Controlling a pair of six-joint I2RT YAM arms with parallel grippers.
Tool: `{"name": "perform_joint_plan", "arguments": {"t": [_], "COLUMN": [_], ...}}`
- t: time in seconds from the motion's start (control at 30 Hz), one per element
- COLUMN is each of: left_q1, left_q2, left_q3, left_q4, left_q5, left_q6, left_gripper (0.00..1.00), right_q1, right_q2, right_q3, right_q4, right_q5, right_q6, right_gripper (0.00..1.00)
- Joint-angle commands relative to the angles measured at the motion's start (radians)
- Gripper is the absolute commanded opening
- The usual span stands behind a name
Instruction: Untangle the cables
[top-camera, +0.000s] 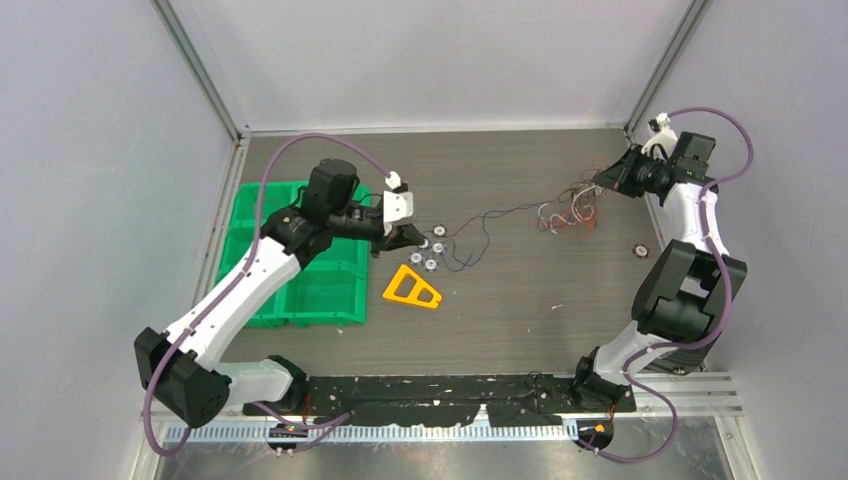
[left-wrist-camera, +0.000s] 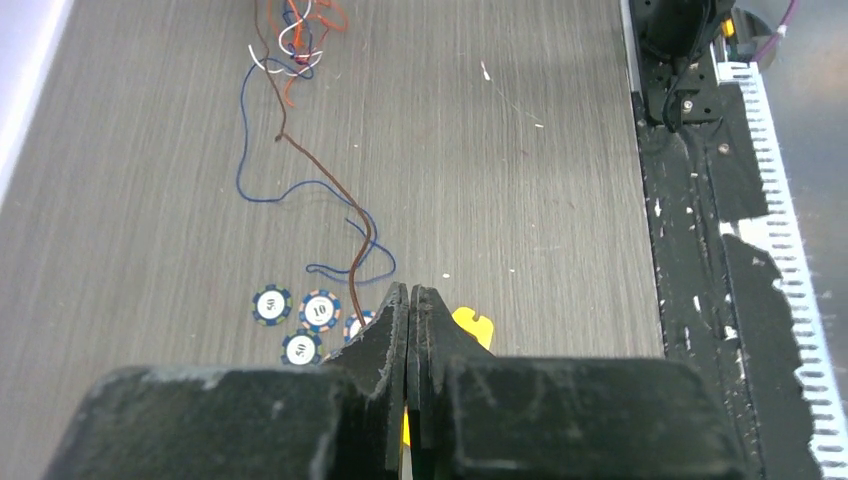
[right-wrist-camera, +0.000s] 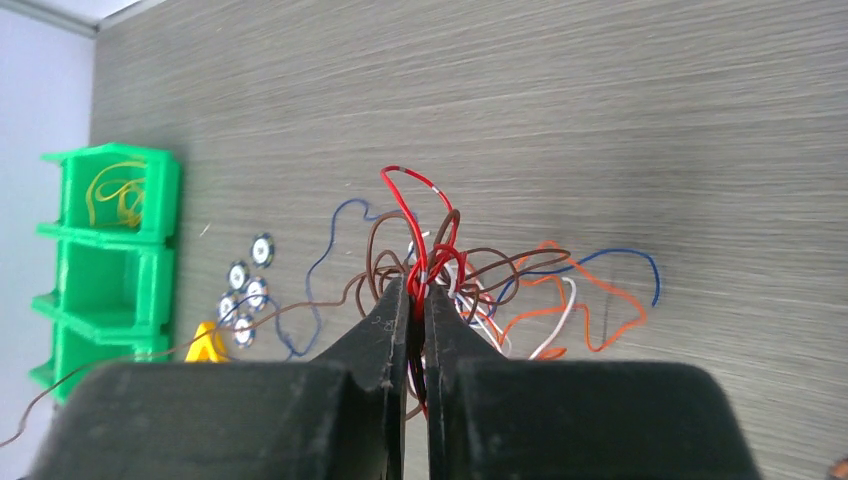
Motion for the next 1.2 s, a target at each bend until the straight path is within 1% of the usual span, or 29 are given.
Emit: {"name": "perform_joint_plan", "arguments": {"t": [0.0,0.07,0.1,0.2,0.3,0.37,0.4,0.5,0.6,0.7,0.8,0.83,0.87,0.9,0.93,0.97,1.0,1.03,1.07,1.1,1.13,1.17], "left_q1": [0.043,0.057,0.062,0.096,0.152,0.198,0.223,0.251,0.254,0.253,0.255,0.254,0.254,0.254,0.249,0.246,0.244,0.24,0.231,0.218,0.201,0.182], "left_q2": [0.039,0.022,0.006,-0.039,-0.05,-0.052,-0.051,-0.044,-0.039,-0.023,0.0,0.002,0.001,0.001,0.002,0.001,0.001,0.005,0.014,0.024,0.043,0.063], "left_q3": [0.099,0.172,0.209,0.319,0.46,0.537,0.576,0.697,0.767,0.826,0.865,0.854,0.809,0.771,0.723,0.666,0.613,0.56,0.516,0.475,0.441,0.419], "left_q4": [0.099,0.108,0.112,0.155,0.177,0.211,0.22,0.227,0.239,0.247,0.223,0.212,0.205,0.191,0.17,0.157,0.154,0.155,0.154,0.156,0.163,0.164], "left_q5": [0.026,0.03,0.022,-0.012,-0.076,-0.13,-0.155,-0.239,-0.28,-0.312,-0.292,-0.276,-0.259,-0.23,-0.21,-0.195,-0.166,-0.124,-0.097,-0.081,-0.045,-0.025], "left_q6": [-0.185,-0.223,-0.237,-0.321,-0.435,-0.504,-0.522,-0.56,-0.572,-0.571,-0.531,-0.515,-0.52,-0.524,-0.525,-0.528,-0.53,-0.53,-0.526,-0.529,-0.526,-0.511], "left_gripper": [0.0,0.0,0.0,0.0,0.0,0.0,0.0,0.0,0.0,0.0,0.0,0.0,0.0,0.0,0.0,0.13,0.3,0.49,0.6,0.68,0.73,0.77], "right_q1": [0.01,0.01,0.01,0.009,0.005,0.001,0.0,-0.001,-0.001,-0.001,-0.001,-0.001,-0.001,-0.001,-0.001,-0.001,0.0,0.003,0.015,0.033,0.045,0.073], "right_q2": [-0.067,-0.08,-0.079,-0.037,0.021,0.064,0.09,0.123,0.161,0.198,0.199,0.191,0.184,0.168,0.158,0.133,0.117,0.069,0.052,0.015,-0.006,-0.043], "right_q3": [-0.033,-0.032,-0.032,-0.043,-0.067,-0.077,-0.077,-0.06,-0.032,0.02,0.043,0.05,0.053,0.061,0.064,0.067,0.061,0.055,0.041,0.033,0.021,0.017], "right_q4": [0.014,-0.026,-0.042,-0.09,-0.098,-0.103,-0.105,-0.107,-0.109,-0.151,-0.181,-0.204,-0.221,-0.26,-0.281,-0.317,-0.332,-0.345,-0.344,-0.34,-0.337,-0.336], "right_q5": [-0.126,-0.072,-0.014,0.174,0.264,0.306,0.315,0.32,0.331,0.352,0.331,0.285,0.253,0.167,0.111,0.005,-0.057,-0.159,-0.202,-0.264,-0.308,-0.326], "right_q6": [0.002,-0.05,-0.099,-0.19,-0.294,-0.321,-0.326,-0.335,-0.338,-0.362,-0.397,-0.407,-0.43,-0.441,-0.463,-0.467,-0.469,-0.464,-0.445,-0.436,-0.421,-0.41], "right_gripper": [0.06,0.1,0.11,0.09,0.08,0.09,0.11,0.15,0.18,0.2,0.32,0.32,0.29,0.17,0.12,0.07,0.06,0.06,0.06,0.05,0.06,0.05]}}
